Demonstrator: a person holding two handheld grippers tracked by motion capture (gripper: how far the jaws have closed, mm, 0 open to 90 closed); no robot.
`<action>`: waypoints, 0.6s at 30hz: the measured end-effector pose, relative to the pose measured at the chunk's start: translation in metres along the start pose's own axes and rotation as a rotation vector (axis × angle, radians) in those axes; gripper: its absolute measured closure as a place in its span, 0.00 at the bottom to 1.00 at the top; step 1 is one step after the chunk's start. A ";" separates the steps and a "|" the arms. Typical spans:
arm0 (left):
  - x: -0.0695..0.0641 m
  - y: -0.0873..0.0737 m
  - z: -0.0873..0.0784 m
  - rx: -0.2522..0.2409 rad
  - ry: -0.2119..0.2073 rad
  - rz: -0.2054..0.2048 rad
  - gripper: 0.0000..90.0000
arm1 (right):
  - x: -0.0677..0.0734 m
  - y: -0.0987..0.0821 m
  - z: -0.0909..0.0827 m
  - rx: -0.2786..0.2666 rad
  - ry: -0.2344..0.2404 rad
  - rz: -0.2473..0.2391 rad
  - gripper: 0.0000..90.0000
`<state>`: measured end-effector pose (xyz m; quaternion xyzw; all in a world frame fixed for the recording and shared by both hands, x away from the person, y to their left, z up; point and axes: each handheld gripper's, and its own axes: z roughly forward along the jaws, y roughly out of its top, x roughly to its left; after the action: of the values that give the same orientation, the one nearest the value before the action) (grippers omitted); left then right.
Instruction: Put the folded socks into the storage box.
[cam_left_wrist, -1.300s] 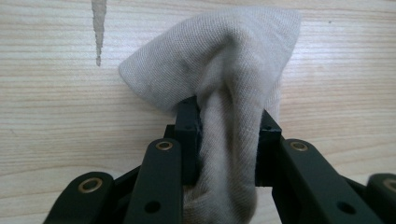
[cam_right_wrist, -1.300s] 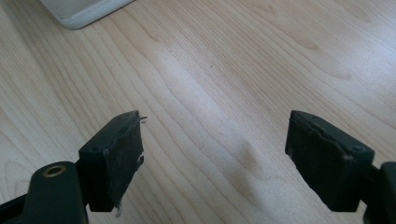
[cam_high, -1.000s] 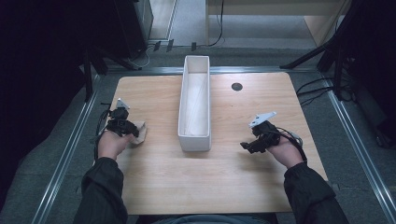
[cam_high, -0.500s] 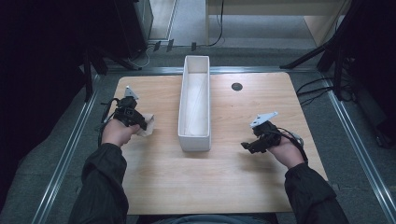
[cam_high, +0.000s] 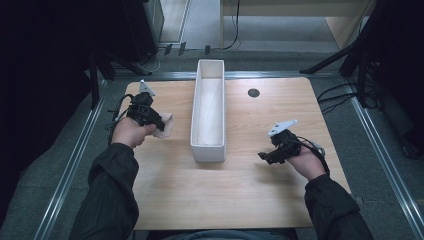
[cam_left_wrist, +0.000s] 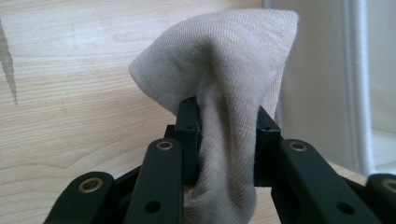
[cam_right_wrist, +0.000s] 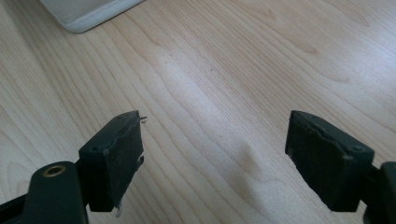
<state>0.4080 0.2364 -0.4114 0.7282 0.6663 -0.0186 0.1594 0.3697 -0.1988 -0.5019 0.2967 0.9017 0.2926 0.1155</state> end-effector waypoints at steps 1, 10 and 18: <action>-0.002 0.001 0.000 0.001 0.002 0.003 0.78 | 0.000 0.000 0.000 -0.003 0.000 0.002 0.21; -0.022 0.008 -0.008 0.015 -0.001 0.044 0.78 | -0.002 0.000 0.000 -0.008 -0.006 0.009 0.21; -0.049 0.011 -0.018 0.002 -0.017 0.093 0.78 | -0.002 0.000 0.000 -0.010 -0.005 0.015 0.21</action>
<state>0.4103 0.1926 -0.3800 0.7584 0.6303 -0.0182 0.1650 0.3709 -0.2003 -0.5017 0.3037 0.8977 0.2970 0.1170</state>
